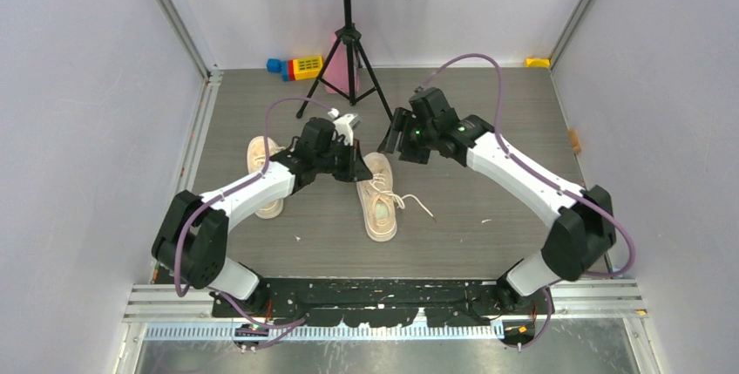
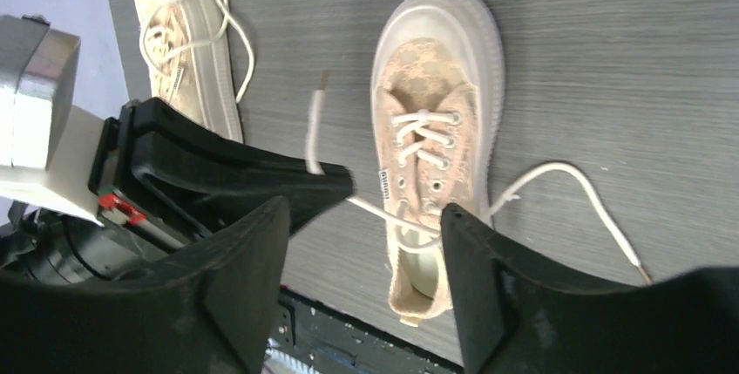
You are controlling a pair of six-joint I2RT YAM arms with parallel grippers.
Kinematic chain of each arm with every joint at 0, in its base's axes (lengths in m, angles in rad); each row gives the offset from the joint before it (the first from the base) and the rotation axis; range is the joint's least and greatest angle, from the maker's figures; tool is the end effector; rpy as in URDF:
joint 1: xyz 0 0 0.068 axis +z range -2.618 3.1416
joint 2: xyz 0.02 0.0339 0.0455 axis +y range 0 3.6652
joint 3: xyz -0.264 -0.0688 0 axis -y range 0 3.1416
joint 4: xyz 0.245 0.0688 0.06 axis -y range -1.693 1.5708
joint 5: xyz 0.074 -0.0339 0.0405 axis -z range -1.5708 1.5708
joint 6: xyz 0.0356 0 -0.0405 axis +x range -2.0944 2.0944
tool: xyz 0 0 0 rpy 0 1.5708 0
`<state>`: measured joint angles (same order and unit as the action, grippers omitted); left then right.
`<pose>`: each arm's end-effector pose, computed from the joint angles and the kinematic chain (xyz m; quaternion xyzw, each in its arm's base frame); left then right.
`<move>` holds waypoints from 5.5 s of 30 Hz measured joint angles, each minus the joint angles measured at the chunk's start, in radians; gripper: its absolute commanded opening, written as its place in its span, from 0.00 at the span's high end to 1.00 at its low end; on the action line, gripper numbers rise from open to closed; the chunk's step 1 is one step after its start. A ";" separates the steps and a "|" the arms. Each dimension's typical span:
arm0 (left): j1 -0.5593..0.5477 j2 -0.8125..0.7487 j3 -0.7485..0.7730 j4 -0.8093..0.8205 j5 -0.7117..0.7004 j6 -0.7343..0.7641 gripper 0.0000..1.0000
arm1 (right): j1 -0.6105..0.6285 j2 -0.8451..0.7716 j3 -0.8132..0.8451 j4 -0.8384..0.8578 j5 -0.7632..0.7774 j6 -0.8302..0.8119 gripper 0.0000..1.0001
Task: Tie the shoes
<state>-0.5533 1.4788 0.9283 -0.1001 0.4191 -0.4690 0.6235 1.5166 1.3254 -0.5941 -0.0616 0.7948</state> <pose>0.2652 -0.1809 0.2348 0.1292 0.8717 -0.3750 0.2876 0.2708 0.1974 0.3120 0.0673 0.9210 0.2707 0.2718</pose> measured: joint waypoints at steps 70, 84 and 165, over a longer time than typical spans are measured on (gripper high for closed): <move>0.273 -0.358 -0.223 -0.439 -0.571 -0.066 1.00 | -0.154 -0.031 -0.432 0.059 0.248 0.097 0.99; 0.138 -0.364 -0.184 -0.553 -0.557 -0.010 0.44 | -0.161 -0.041 -0.430 0.071 0.122 -0.199 0.46; -0.055 0.136 -0.031 -0.132 -0.115 0.452 1.00 | -0.160 -0.235 -0.388 0.029 -0.169 -0.262 0.53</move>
<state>-0.6086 1.6146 0.8974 -0.2321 0.3038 -0.0174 0.4637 1.2812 0.9371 -0.5652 -0.2306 0.5331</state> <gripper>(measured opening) 0.025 0.477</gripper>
